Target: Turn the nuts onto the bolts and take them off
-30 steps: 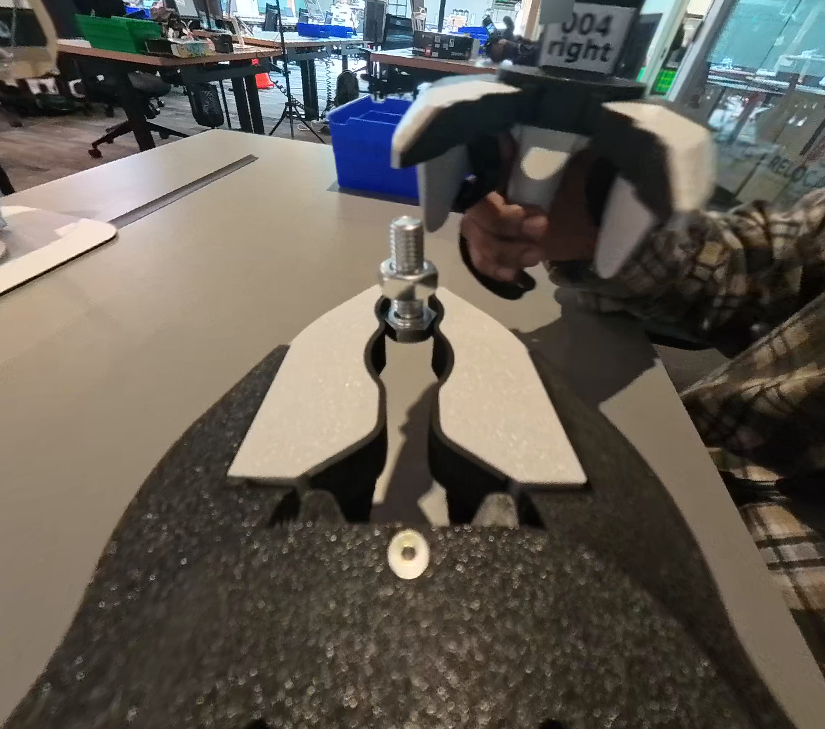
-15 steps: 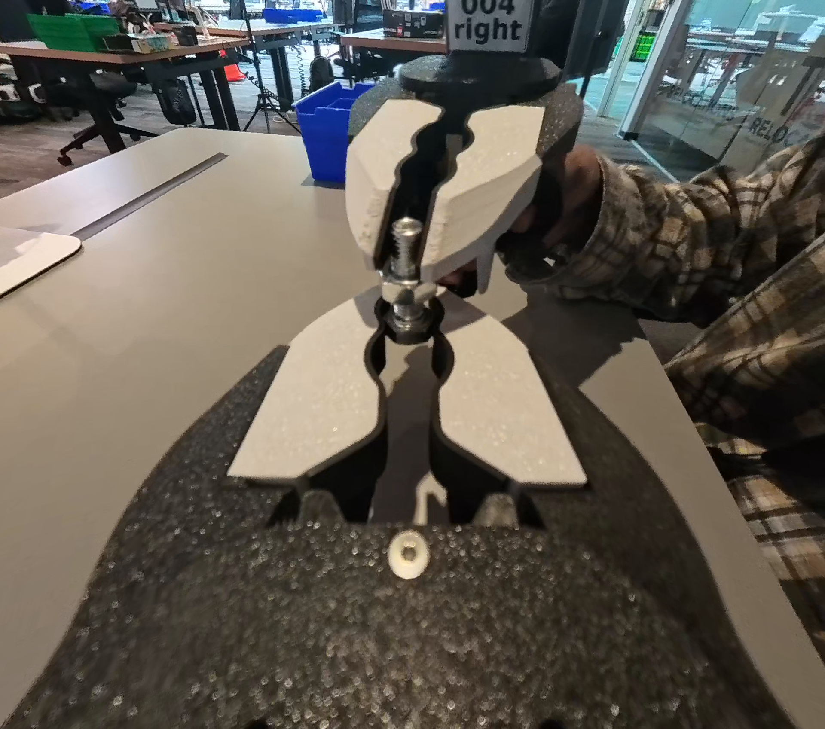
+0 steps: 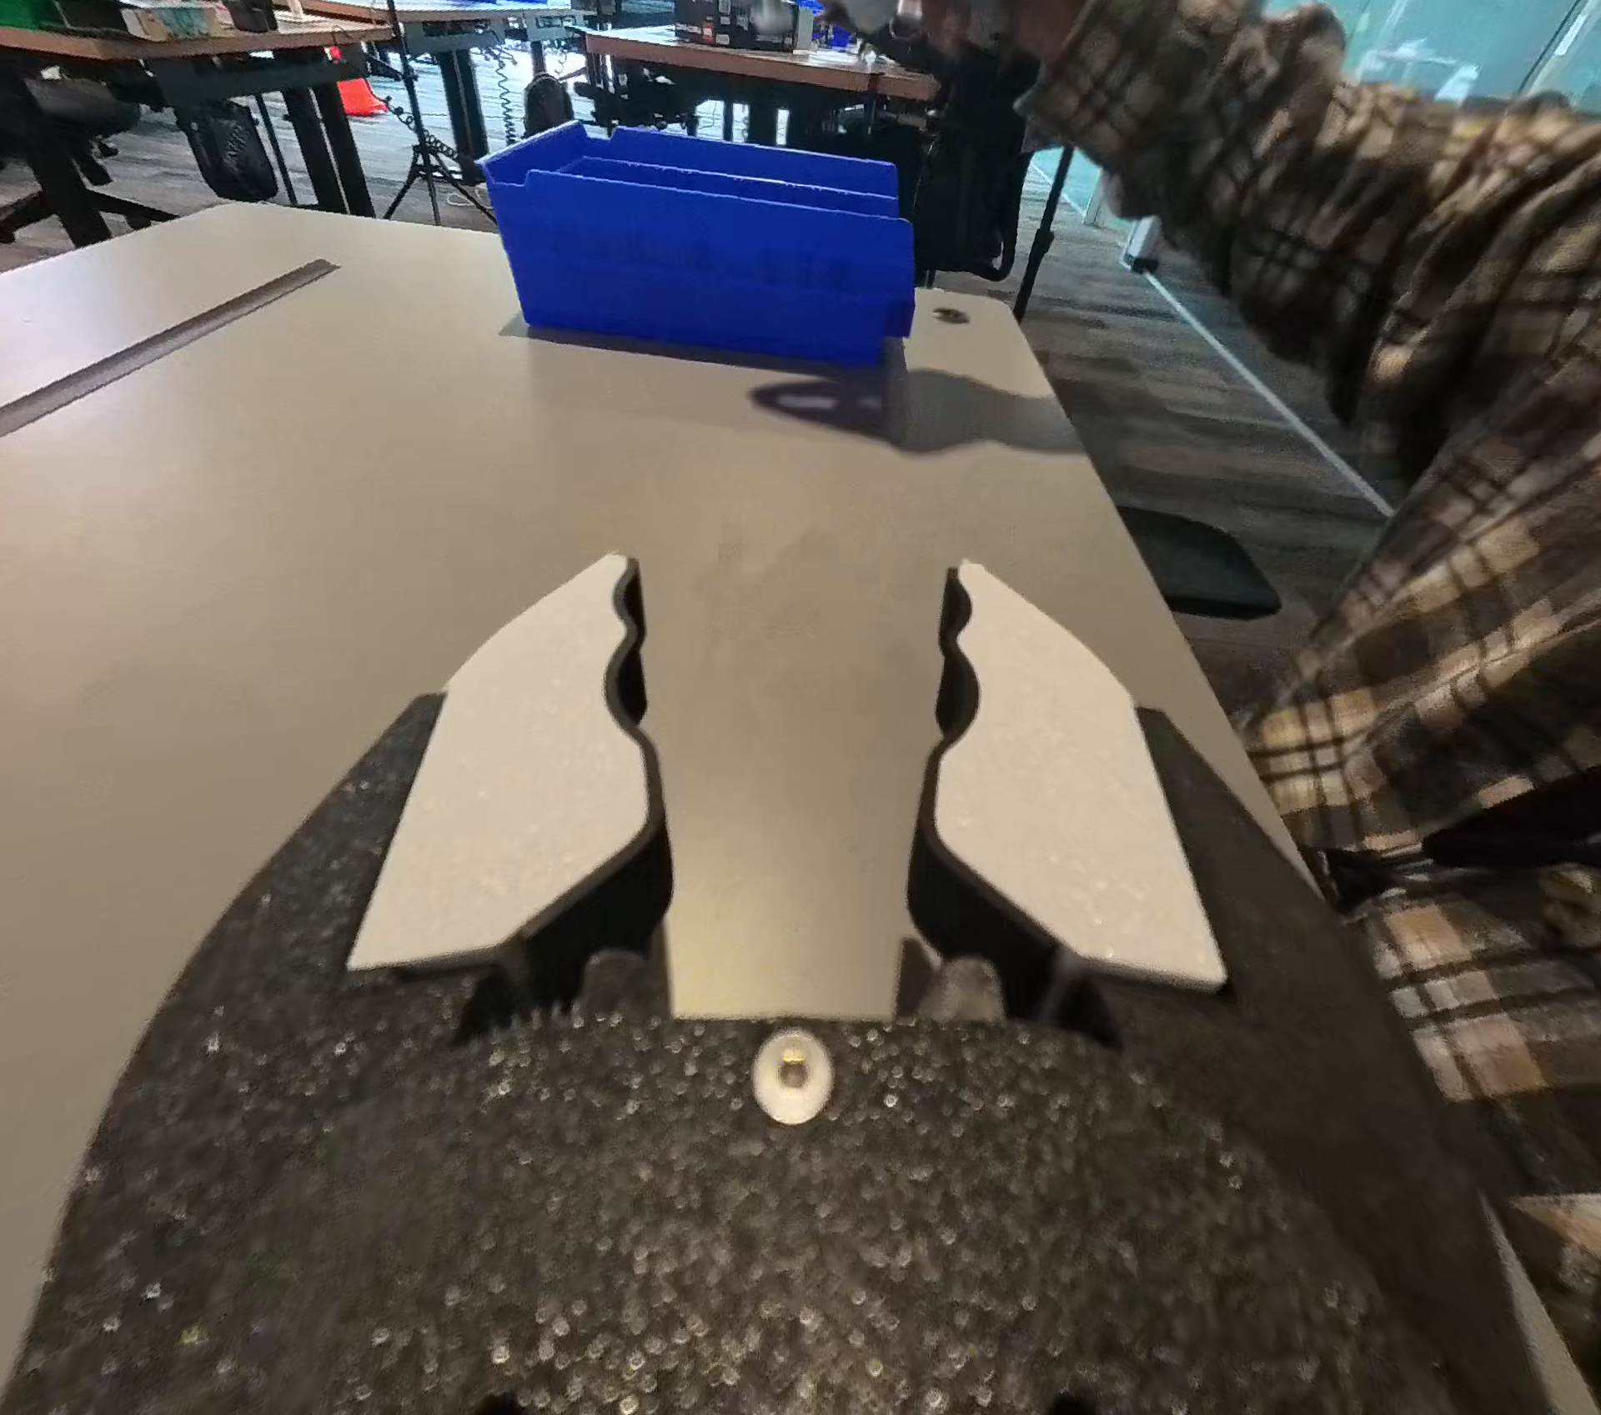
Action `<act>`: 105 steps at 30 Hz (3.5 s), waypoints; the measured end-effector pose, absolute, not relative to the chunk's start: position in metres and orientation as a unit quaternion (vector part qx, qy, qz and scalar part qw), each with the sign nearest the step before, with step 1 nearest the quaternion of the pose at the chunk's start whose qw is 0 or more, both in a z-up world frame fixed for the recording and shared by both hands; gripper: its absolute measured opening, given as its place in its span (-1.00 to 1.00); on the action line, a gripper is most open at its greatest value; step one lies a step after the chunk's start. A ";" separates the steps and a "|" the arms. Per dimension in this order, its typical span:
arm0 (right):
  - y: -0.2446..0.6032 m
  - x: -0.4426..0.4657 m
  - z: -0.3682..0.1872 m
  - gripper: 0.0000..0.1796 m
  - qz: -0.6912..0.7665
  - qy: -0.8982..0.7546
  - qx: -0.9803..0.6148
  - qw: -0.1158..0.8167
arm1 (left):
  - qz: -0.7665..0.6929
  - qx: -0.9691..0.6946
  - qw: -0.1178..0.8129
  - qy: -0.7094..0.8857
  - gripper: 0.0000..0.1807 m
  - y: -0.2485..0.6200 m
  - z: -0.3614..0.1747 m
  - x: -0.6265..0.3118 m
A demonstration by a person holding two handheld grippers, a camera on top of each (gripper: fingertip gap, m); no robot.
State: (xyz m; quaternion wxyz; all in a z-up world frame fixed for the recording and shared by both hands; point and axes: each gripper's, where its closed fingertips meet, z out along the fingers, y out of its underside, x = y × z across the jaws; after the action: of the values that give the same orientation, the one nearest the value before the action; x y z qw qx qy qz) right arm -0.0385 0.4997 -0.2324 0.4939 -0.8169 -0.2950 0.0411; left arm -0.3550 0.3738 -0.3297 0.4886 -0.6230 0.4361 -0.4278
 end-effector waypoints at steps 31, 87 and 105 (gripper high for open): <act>0.469 -0.115 -0.199 -0.08 0.203 -0.327 -0.676 0.629 | -0.416 -0.632 0.493 0.429 -0.35 0.383 -0.335 -0.360; 0.513 -0.225 -0.342 -0.04 0.258 -0.341 -0.703 0.568 | -0.021 -0.901 0.152 0.407 -0.50 0.422 -0.371 -0.779; 0.507 -0.237 -0.327 -0.03 0.254 -0.367 -0.696 0.562 | -0.100 -0.834 0.088 0.535 -0.79 0.401 -0.392 -0.763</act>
State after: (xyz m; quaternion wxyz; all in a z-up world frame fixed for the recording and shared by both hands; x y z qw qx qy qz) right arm -0.2371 0.5069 -0.3265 0.5625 -0.6957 -0.3674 0.2543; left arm -0.7634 0.4010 -0.3917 0.0881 -0.8341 0.5353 -0.0997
